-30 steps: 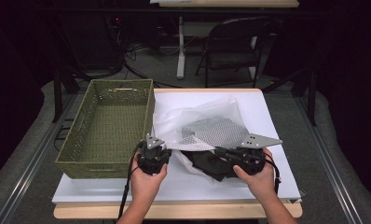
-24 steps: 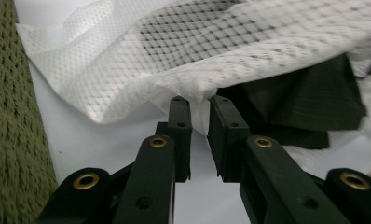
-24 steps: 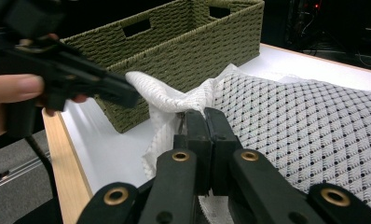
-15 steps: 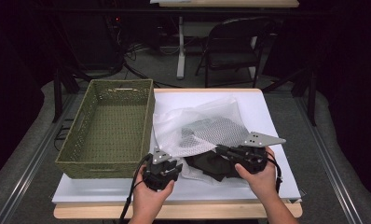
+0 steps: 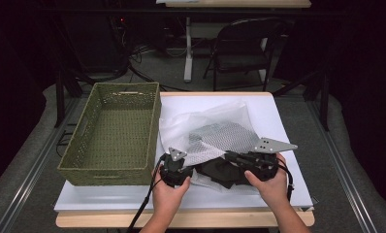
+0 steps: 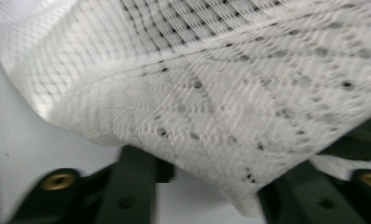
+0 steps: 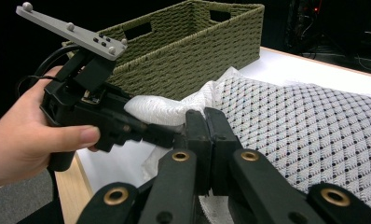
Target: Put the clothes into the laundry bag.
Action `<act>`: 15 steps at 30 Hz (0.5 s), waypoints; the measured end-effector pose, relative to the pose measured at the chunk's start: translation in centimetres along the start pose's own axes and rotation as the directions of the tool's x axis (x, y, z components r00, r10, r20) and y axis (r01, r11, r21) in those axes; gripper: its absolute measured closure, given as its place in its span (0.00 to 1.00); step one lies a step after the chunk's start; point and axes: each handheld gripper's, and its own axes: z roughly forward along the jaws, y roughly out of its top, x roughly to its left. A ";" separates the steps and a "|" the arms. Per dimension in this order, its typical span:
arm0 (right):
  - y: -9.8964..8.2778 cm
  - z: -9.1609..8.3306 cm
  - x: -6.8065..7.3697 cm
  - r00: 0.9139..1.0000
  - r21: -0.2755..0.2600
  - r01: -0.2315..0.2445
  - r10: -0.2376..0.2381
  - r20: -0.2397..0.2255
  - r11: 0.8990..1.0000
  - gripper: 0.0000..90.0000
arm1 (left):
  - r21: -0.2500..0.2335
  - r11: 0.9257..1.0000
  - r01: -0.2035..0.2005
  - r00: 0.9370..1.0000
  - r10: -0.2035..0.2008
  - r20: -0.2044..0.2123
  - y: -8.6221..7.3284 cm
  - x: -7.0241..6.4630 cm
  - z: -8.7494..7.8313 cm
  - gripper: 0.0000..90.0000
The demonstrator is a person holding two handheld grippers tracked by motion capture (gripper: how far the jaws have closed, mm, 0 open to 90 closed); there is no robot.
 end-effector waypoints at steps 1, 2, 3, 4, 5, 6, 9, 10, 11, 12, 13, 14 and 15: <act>0.0 0.0 0.0 1.000 0.001 -0.002 0.002 0.001 1.000 0.99 | -0.004 1.000 0.001 1.000 -0.001 0.004 0.0 0.1 0.0 0.90; 0.0 0.0 -0.1 1.000 0.002 -0.003 0.003 0.004 1.000 0.99 | -0.010 1.000 -0.002 1.000 0.002 0.005 0.0 0.2 -0.1 0.95; -0.1 -0.1 -0.1 1.000 0.004 -0.006 0.006 0.007 1.000 1.00 | -0.018 1.000 -0.004 1.000 0.004 0.017 0.0 0.3 -0.4 0.98; -0.1 -0.1 -0.3 1.000 0.001 -0.006 0.006 0.008 1.000 1.00 | -0.015 1.000 -0.005 1.000 0.006 0.025 0.0 0.3 -0.7 0.99; -0.1 -0.2 -0.4 1.000 0.002 -0.007 0.007 0.013 1.000 0.99 | -0.020 1.000 -0.003 1.000 0.004 0.030 0.0 0.3 -1.0 0.99; -0.1 -0.2 -0.4 1.000 0.000 -0.010 0.010 0.015 1.000 1.00 | -0.023 1.000 -0.012 0.999 0.012 0.042 0.0 0.3 -1.4 0.99; -0.1 -0.5 -0.8 1.000 -0.011 -0.019 0.019 0.024 1.000 0.99 | -0.034 0.999 -0.036 0.997 0.039 0.070 -0.2 0.4 -2.7 0.99; 0.0 -0.7 -0.9 0.999 -0.014 -0.021 0.022 0.029 1.000 0.99 | -0.032 0.998 -0.047 0.994 0.050 0.093 -0.3 0.5 -3.1 0.99; 0.0 -0.8 -1.0 0.999 -0.018 -0.021 0.021 0.032 1.000 1.00 | -0.035 0.998 -0.050 0.992 0.054 0.117 -0.4 0.5 -3.4 0.99; 0.0 -0.9 -1.0 0.999 -0.022 -0.028 0.028 0.036 0.999 1.00 | -0.032 0.998 -0.059 0.990 0.063 0.123 -0.6 0.6 -3.7 0.99; 0.0 -1.1 -1.2 0.999 -0.024 -0.025 0.026 0.040 0.999 1.00 | -0.023 0.997 -0.071 0.989 0.073 0.129 -0.8 0.7 -4.0 0.99; 0.0 -1.2 -1.3 0.999 -0.027 -0.028 0.029 0.042 0.999 1.00 | -0.015 0.997 -0.069 0.988 0.071 0.135 -1.2 0.9 -4.1 0.98; 0.1 -1.3 -1.3 0.998 -0.030 -0.034 0.035 0.043 0.999 1.00 | -0.008 0.998 -0.070 0.988 0.070 0.136 -1.3 1.1 -4.2 0.99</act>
